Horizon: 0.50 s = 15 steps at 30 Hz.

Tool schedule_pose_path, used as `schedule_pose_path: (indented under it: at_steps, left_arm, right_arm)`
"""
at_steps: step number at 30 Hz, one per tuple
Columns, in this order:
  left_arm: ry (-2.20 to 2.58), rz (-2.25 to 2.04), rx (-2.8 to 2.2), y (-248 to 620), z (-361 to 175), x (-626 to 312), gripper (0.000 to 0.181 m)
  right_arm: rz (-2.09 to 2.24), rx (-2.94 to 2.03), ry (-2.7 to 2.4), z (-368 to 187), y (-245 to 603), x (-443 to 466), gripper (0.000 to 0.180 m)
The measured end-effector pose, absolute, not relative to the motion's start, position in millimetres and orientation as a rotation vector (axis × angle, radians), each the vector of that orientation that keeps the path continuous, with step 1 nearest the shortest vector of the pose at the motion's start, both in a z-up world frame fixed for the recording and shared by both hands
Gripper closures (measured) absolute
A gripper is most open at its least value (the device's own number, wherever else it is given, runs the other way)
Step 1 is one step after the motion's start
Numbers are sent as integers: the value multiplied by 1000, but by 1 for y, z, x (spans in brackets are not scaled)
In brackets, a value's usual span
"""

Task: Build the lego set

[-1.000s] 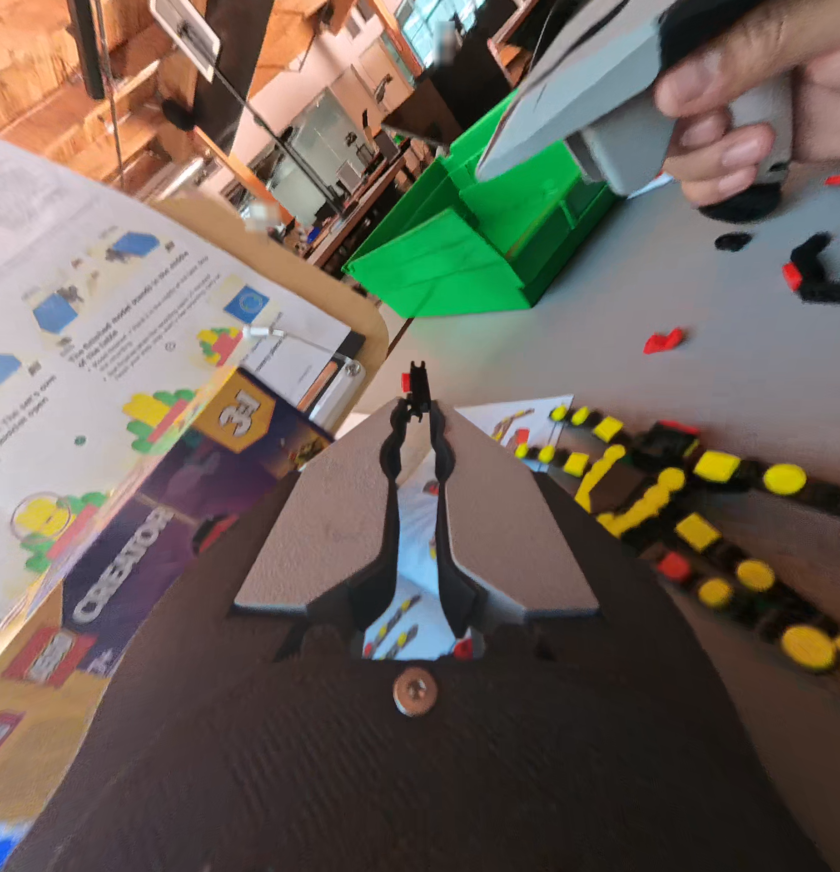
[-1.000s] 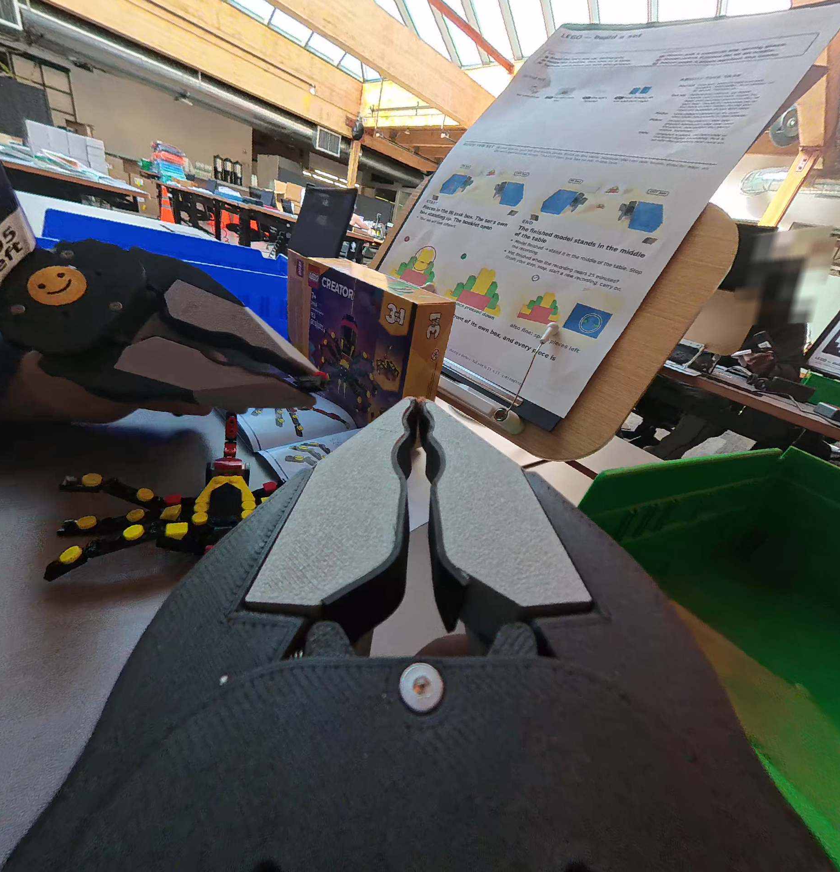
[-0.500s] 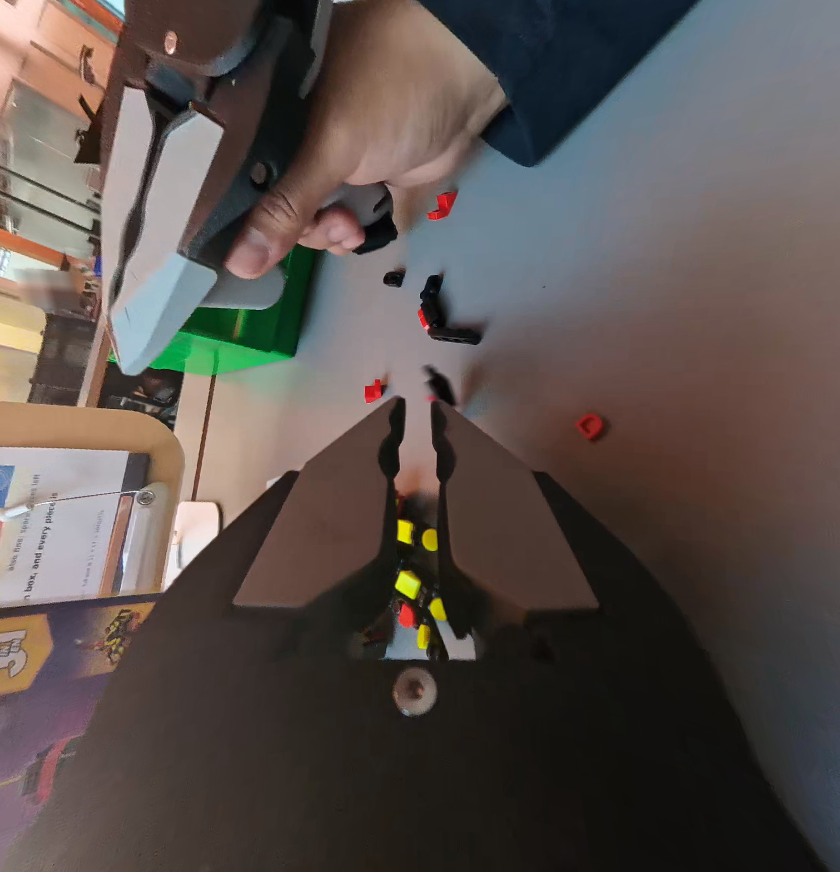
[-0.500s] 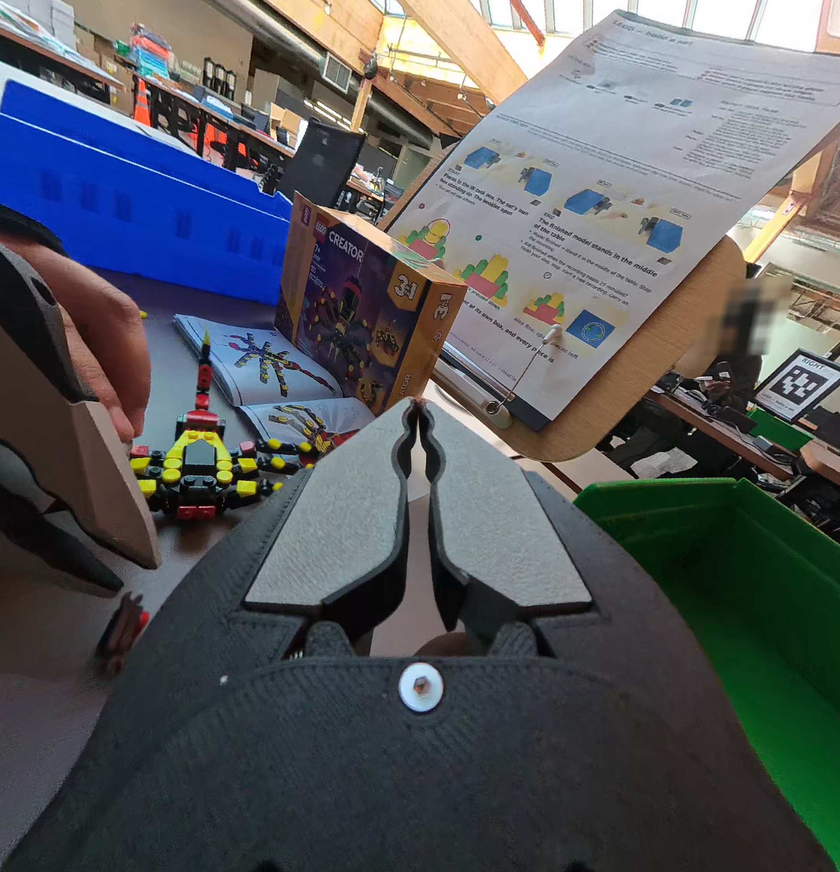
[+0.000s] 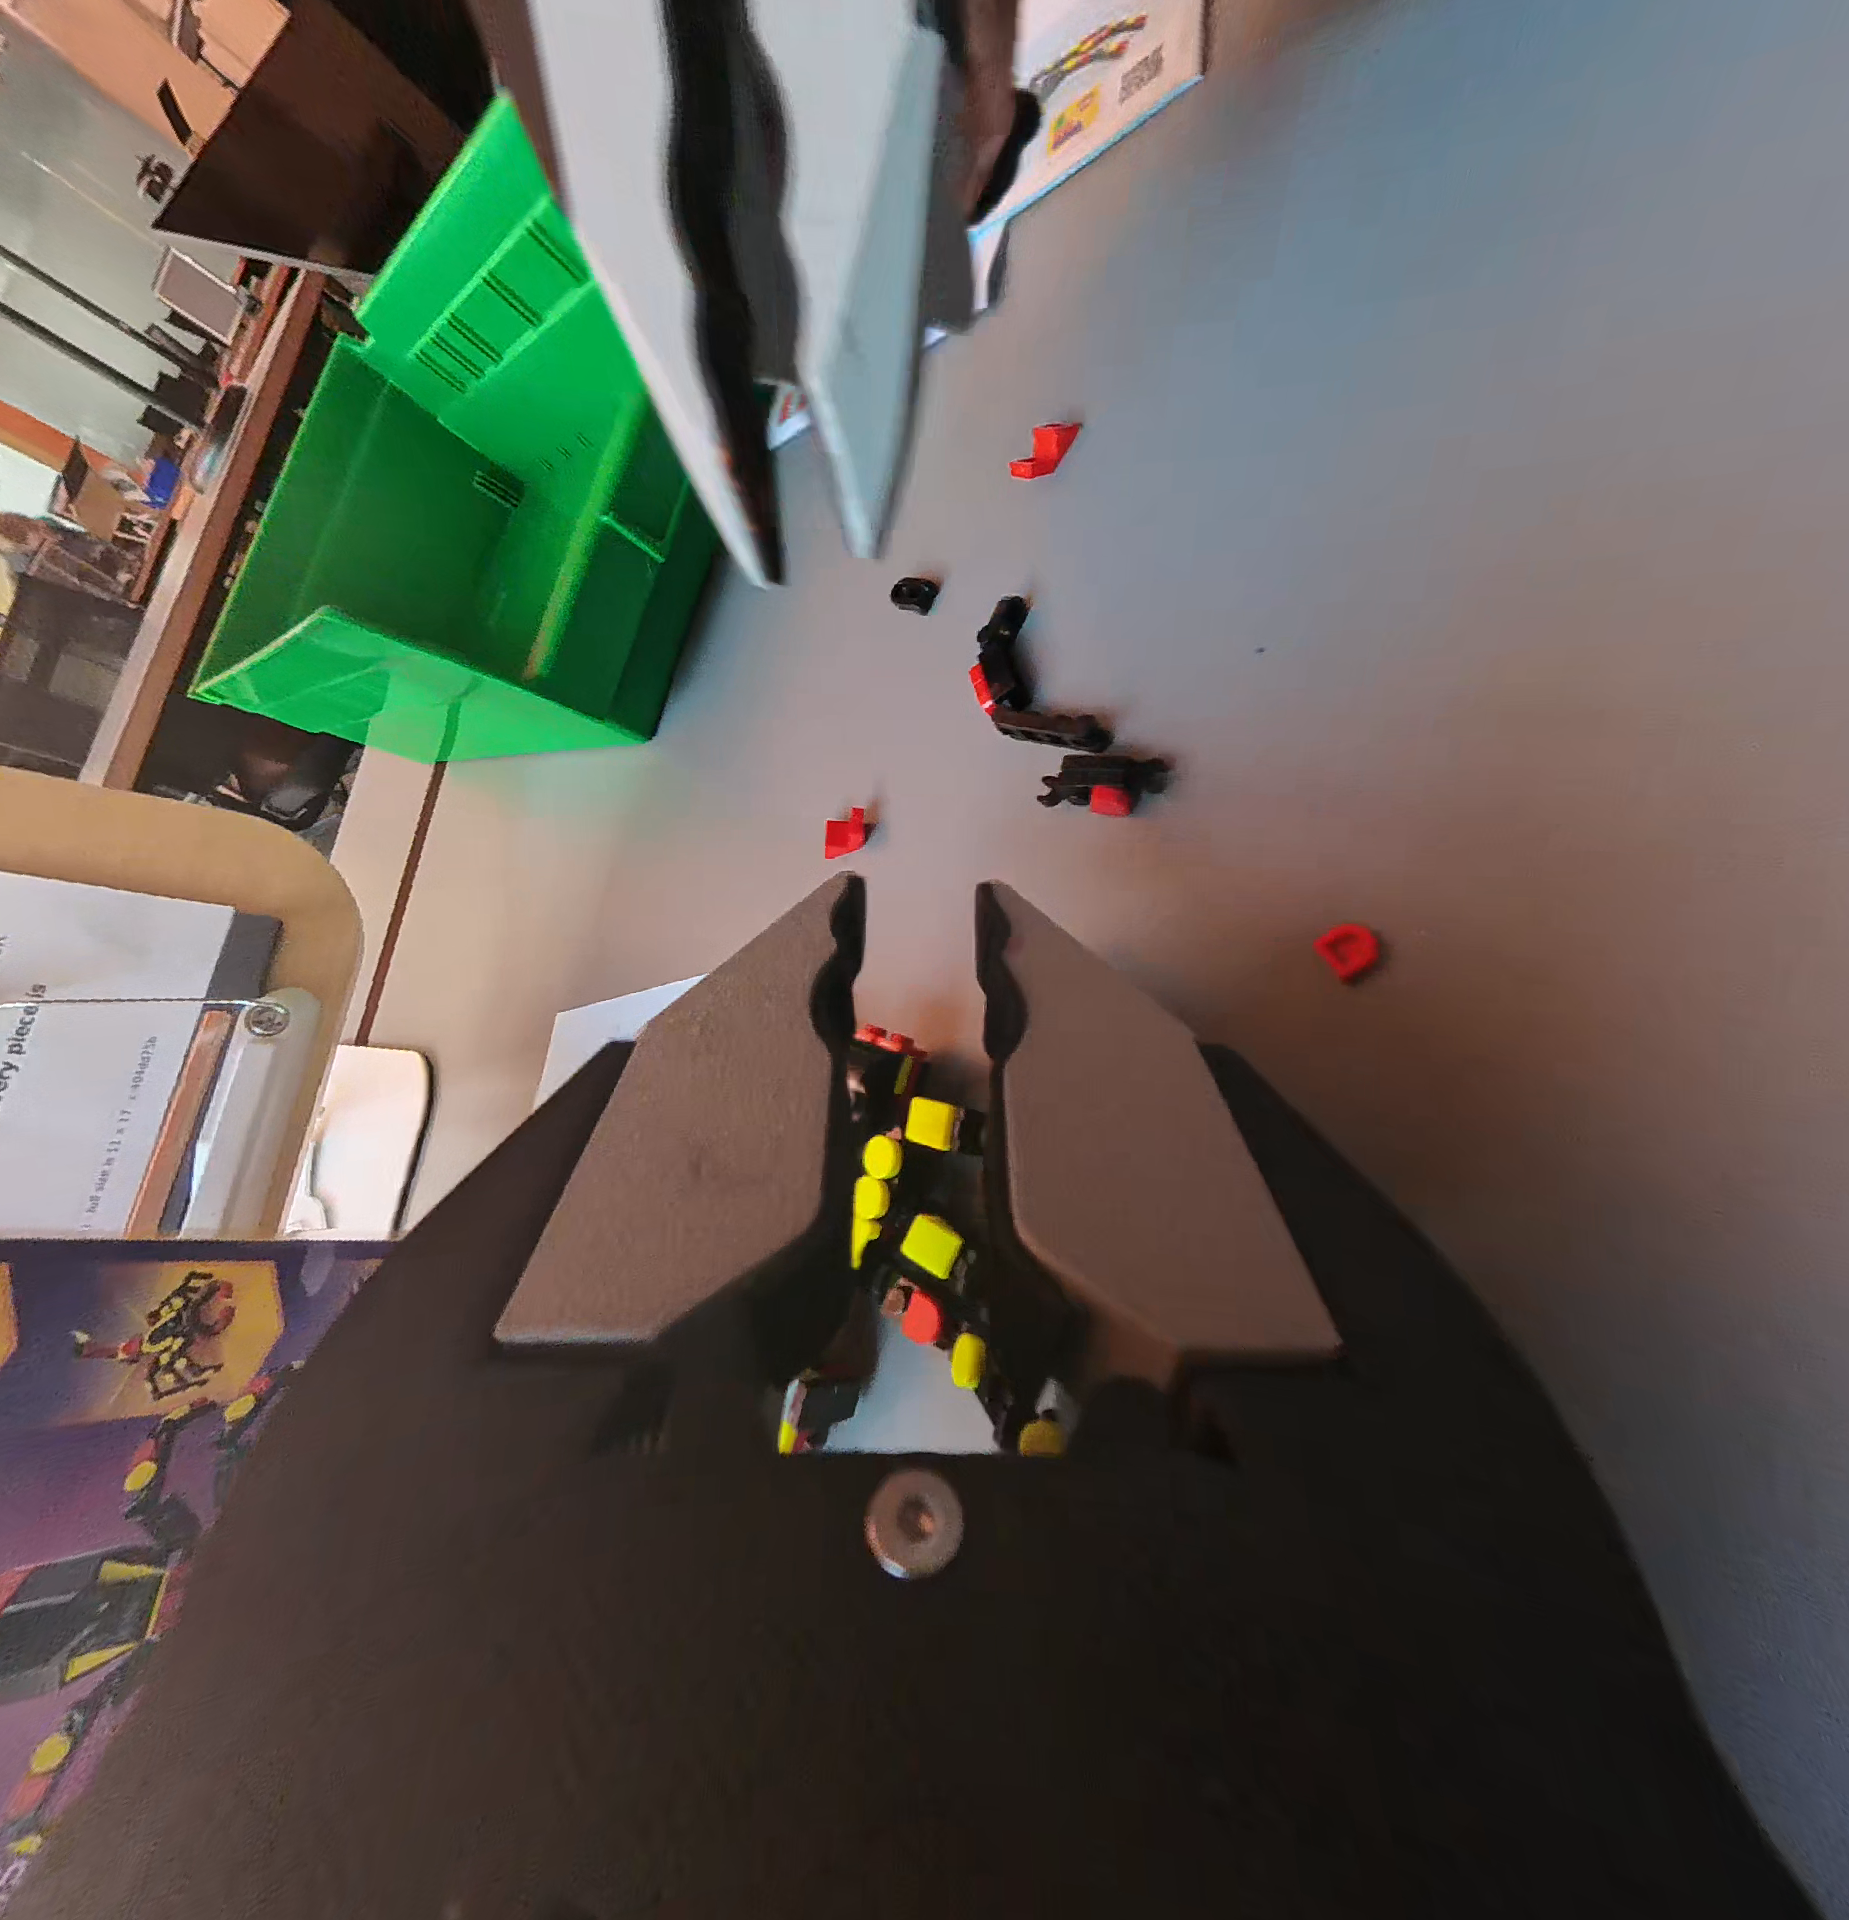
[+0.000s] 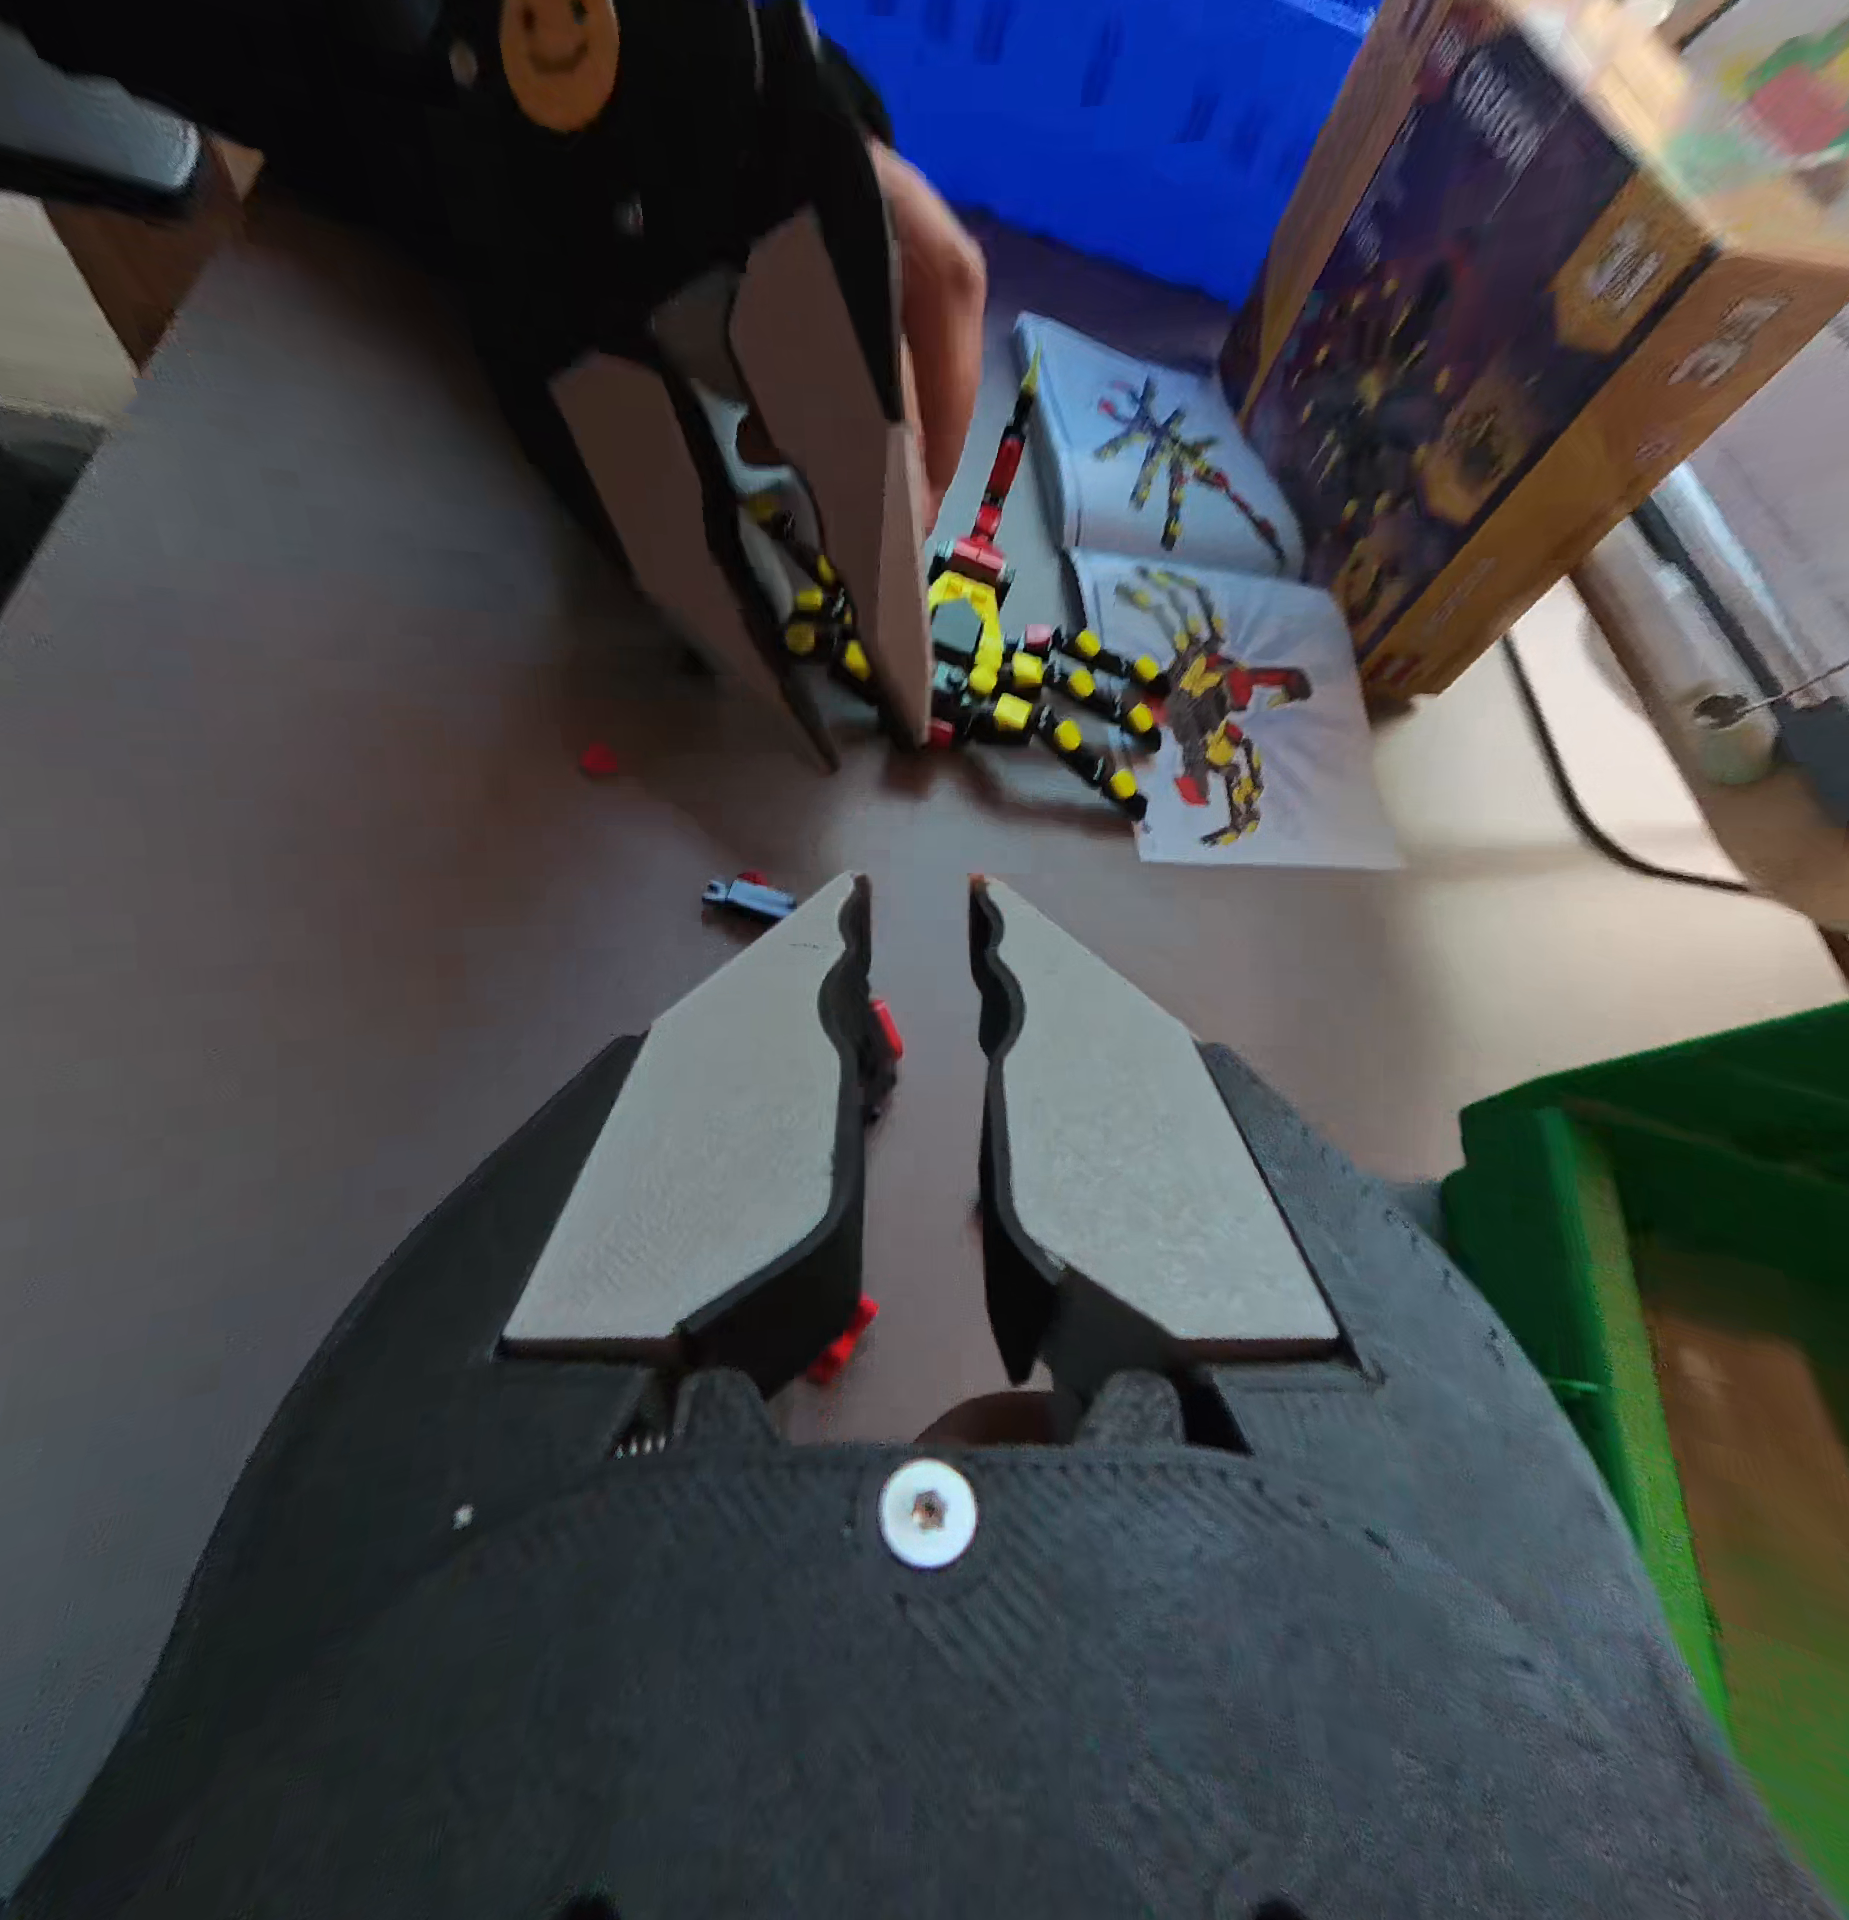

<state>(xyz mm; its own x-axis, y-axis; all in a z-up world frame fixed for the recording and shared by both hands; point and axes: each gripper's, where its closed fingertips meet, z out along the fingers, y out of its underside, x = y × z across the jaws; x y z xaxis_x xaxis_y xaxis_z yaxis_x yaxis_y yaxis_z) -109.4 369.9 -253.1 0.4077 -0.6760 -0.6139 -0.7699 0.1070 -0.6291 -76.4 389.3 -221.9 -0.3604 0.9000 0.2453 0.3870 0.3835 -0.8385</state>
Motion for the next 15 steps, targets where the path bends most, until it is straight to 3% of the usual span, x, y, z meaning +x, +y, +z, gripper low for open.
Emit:
schedule_pose_path:
  at_steps: [6,9,15]
  left_arm:
    - [1273,139,-1600,373,-248,-113,166]
    - [1268,136,-1596,373,-247,-112,166]
    - [1261,150,-1593,374,-247,-112,167]
  right_arm:
    - [779,-1222,-2091,-263,390,-67,164]
    - [695,-1260,-2151,-280,394,-64,172]
    - [661,-1160,-2090,-263,398,-73,173]
